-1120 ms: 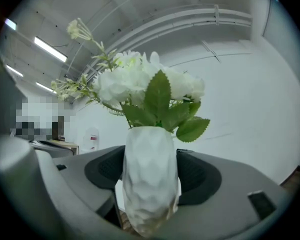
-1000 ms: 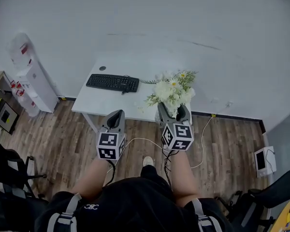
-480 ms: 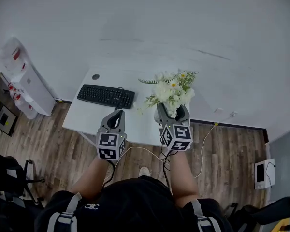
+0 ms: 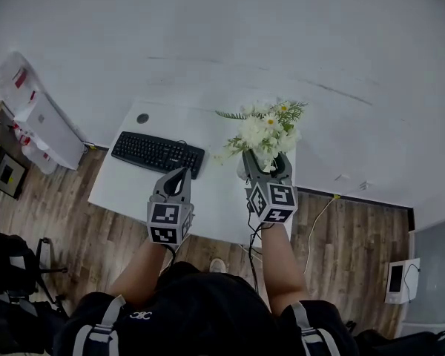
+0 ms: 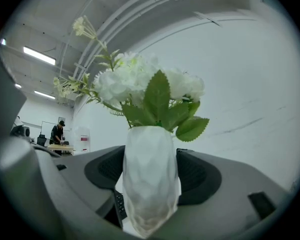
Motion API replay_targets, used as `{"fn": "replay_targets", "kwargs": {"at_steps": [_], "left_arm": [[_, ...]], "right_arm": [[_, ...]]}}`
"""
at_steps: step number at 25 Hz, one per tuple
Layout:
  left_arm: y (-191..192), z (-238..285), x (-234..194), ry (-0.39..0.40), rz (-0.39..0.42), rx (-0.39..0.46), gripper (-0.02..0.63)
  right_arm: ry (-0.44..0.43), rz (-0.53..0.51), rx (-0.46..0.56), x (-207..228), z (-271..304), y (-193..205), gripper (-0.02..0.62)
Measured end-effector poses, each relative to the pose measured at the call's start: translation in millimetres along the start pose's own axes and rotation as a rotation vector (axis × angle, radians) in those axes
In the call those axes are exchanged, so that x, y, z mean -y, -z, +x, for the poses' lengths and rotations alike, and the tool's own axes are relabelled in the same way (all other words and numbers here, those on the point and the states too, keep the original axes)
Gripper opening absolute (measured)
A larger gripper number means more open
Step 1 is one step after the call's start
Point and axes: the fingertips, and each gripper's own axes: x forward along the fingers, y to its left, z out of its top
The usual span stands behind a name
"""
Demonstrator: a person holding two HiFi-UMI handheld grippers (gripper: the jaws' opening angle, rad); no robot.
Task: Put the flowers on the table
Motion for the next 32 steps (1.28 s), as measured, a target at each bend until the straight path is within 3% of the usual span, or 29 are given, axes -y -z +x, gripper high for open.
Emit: {"fn": "replay_targets", "kwargs": {"at_steps": [18, 23, 32], "left_arm": [[13.2, 130.5, -109.0, 0.036, -0.011, -0.088, 0.000], [31.0, 164.0, -145.5, 0.029, -0.023, -0.134, 0.002], [55.0, 222.9, -189.3, 0.051, -0.010, -0.203, 0.001]], "right_arm": [[0.074, -0.026, -0.010, 25.8, 191.7, 69.6, 0.327], [0.100, -0.119, -0.039, 35.4, 245.5, 95.4, 0.325], [0.080, -0.037, -0.034, 58.9, 324.2, 133.8, 0.325]]}}
